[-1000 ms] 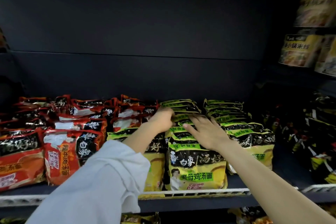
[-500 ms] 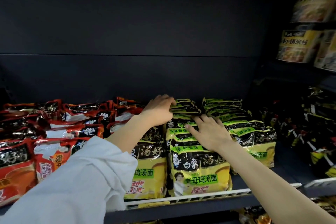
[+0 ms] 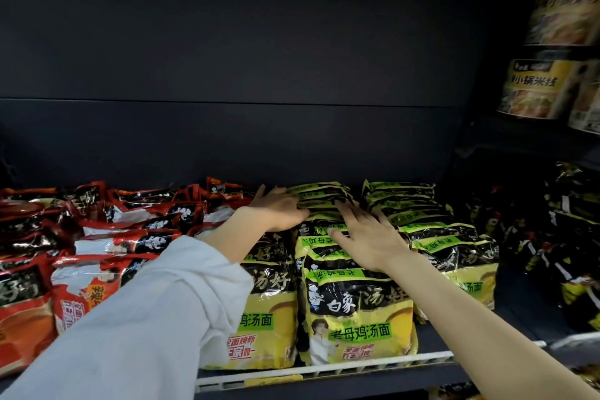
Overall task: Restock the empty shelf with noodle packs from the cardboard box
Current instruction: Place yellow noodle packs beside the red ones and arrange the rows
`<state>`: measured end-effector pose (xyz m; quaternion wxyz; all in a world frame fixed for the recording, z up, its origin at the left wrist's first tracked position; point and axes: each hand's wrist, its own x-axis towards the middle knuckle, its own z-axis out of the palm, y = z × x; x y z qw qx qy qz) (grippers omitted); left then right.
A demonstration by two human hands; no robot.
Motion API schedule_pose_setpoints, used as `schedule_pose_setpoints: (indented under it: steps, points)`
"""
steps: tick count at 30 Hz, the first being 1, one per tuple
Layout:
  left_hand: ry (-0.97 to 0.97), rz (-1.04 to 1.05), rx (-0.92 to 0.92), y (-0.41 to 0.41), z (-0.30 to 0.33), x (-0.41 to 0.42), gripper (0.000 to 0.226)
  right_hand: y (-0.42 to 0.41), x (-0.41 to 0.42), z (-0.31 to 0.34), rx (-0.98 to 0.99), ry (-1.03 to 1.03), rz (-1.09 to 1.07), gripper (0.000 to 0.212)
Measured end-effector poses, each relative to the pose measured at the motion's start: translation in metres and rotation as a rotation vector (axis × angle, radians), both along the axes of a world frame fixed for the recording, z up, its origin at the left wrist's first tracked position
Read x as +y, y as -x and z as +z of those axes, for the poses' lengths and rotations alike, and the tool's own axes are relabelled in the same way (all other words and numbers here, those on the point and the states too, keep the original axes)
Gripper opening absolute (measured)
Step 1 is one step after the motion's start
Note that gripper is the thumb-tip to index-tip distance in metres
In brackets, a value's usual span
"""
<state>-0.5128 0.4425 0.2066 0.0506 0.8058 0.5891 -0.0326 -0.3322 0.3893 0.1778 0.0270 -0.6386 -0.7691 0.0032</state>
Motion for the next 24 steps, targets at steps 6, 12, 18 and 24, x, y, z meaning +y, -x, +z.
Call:
schedule_pose_setpoints:
  steps: [6, 12, 18, 24]
  points:
    - [-0.007, 0.002, -0.047, -0.006, 0.003, -0.002, 0.050, 0.005, 0.007, 0.002, -0.031, 0.034, -0.019, 0.062]
    - [-0.021, -0.129, -0.320, -0.020, -0.006, -0.048, 0.050, 0.002, 0.001, 0.012, 0.239, 0.099, 0.032, 0.052]
    - [0.036, -0.139, -0.178, -0.011, -0.021, -0.051, 0.058, -0.014, -0.055, 0.028, 0.358, -0.104, -0.034, 0.045]
    - [-0.052, -0.078, -0.517, -0.005, -0.013, -0.071, 0.044, 0.002, -0.084, 0.001, 0.158, -0.077, -0.067, 0.052]
